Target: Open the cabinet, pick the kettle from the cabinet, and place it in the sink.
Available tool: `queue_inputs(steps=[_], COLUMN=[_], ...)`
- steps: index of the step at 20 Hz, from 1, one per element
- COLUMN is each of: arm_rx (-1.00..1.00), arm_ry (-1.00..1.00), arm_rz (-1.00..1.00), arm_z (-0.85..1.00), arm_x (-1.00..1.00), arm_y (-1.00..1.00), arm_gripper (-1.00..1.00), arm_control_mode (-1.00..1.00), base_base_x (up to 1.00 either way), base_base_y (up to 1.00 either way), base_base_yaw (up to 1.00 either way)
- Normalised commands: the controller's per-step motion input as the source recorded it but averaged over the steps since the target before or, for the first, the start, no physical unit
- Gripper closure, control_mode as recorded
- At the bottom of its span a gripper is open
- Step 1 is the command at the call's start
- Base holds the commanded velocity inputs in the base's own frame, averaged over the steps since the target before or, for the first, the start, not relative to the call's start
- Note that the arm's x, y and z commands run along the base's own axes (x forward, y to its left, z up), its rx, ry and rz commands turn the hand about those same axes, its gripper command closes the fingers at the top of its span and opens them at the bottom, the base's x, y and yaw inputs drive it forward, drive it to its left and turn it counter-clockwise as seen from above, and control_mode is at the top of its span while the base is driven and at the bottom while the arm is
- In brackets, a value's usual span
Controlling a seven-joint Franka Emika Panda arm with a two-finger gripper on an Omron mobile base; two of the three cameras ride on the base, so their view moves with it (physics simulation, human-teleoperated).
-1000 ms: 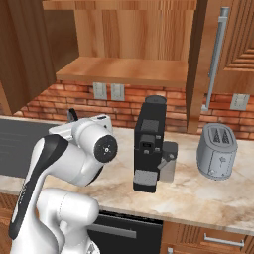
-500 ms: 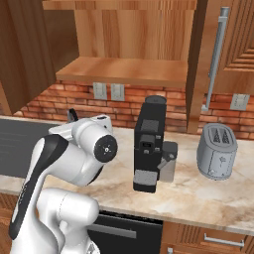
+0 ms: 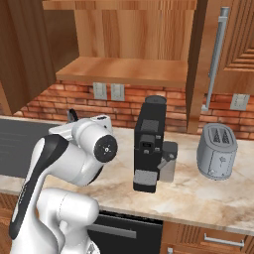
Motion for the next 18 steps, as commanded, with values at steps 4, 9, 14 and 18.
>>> queue_inputs(steps=[4,9,14,18], arm_rx=[0.0,0.0,0.0,0.0], arm_ry=[0.0,0.0,0.0,0.0], arm_rz=[0.0,0.0,0.0,0.0], arm_z=[0.0,0.0,0.0,0.0], arm_x=[0.0,0.0,0.0,0.0], arm_y=[0.0,0.0,0.0,0.0], arm_gripper=[1.0,1.0,1.0,1.0], arm_control_mode=[1.0,1.0,1.0,1.0], base_base_x=[0.0,-0.06,-0.38,-0.51], base_base_y=[0.0,0.0,0.02,0.03], base_base_yaw=[0.0,0.0,-0.02,-0.03])
